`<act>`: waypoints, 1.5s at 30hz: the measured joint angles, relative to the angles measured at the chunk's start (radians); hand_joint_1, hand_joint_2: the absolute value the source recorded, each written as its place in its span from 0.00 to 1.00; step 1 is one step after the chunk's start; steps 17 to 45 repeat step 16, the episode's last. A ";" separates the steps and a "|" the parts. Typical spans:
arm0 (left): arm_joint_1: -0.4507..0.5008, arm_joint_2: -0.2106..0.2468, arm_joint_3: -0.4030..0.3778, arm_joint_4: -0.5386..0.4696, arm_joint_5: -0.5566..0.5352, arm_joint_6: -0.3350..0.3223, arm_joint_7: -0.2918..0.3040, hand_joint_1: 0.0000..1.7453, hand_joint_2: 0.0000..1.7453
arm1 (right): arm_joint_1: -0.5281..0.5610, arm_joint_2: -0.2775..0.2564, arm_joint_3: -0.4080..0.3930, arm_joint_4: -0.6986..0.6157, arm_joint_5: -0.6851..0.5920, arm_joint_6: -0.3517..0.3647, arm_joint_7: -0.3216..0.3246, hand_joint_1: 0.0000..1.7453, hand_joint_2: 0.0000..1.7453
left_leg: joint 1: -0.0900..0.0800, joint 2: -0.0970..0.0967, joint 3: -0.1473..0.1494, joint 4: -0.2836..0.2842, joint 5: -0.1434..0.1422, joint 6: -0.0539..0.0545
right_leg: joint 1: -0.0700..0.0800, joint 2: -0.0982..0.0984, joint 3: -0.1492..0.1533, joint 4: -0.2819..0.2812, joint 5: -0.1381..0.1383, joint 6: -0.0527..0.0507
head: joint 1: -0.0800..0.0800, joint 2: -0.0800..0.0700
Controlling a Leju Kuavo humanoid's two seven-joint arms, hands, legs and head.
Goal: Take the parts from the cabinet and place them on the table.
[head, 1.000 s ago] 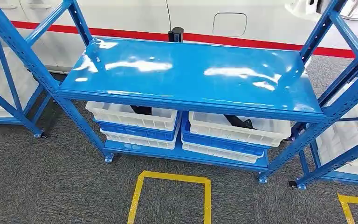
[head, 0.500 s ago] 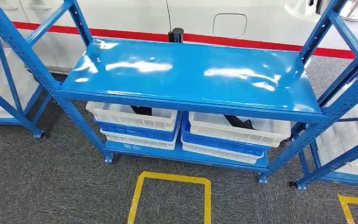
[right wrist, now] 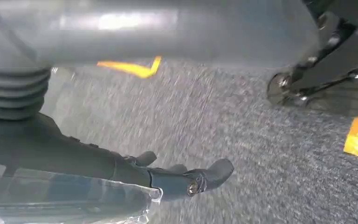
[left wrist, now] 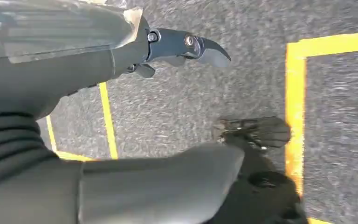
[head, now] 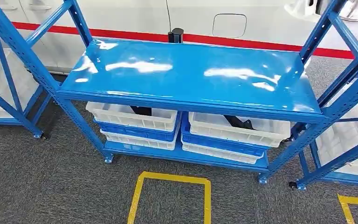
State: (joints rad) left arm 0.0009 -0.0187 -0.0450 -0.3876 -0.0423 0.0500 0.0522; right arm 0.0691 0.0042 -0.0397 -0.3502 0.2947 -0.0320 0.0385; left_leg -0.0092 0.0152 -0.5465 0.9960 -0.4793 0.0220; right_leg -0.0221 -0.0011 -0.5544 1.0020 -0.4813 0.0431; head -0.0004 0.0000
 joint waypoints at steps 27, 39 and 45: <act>-0.146 -0.011 -0.058 -0.107 -0.149 0.055 0.131 0.00 0.00 | -0.097 0.027 -0.075 0.082 0.402 -0.072 0.037 0.00 0.00 | 0.000 0.000 0.000 0.001 0.001 0.001 | 0.000 0.000 0.006 0.000 0.000 0.000 | 0.000 0.000; -0.146 -0.011 -0.058 -0.107 -0.149 0.055 0.131 0.00 0.00 | -0.097 0.027 -0.075 0.082 0.402 -0.072 0.037 0.00 0.00 | 0.000 0.000 0.000 0.001 0.001 0.001 | 0.000 0.000 0.006 0.000 0.000 0.000 | 0.000 0.000; -0.146 -0.011 -0.058 -0.107 -0.149 0.055 0.131 0.00 0.00 | -0.097 0.027 -0.075 0.082 0.402 -0.072 0.037 0.00 0.00 | 0.000 0.000 0.000 0.001 0.001 0.001 | 0.000 0.000 0.006 0.000 0.000 0.000 | 0.000 0.000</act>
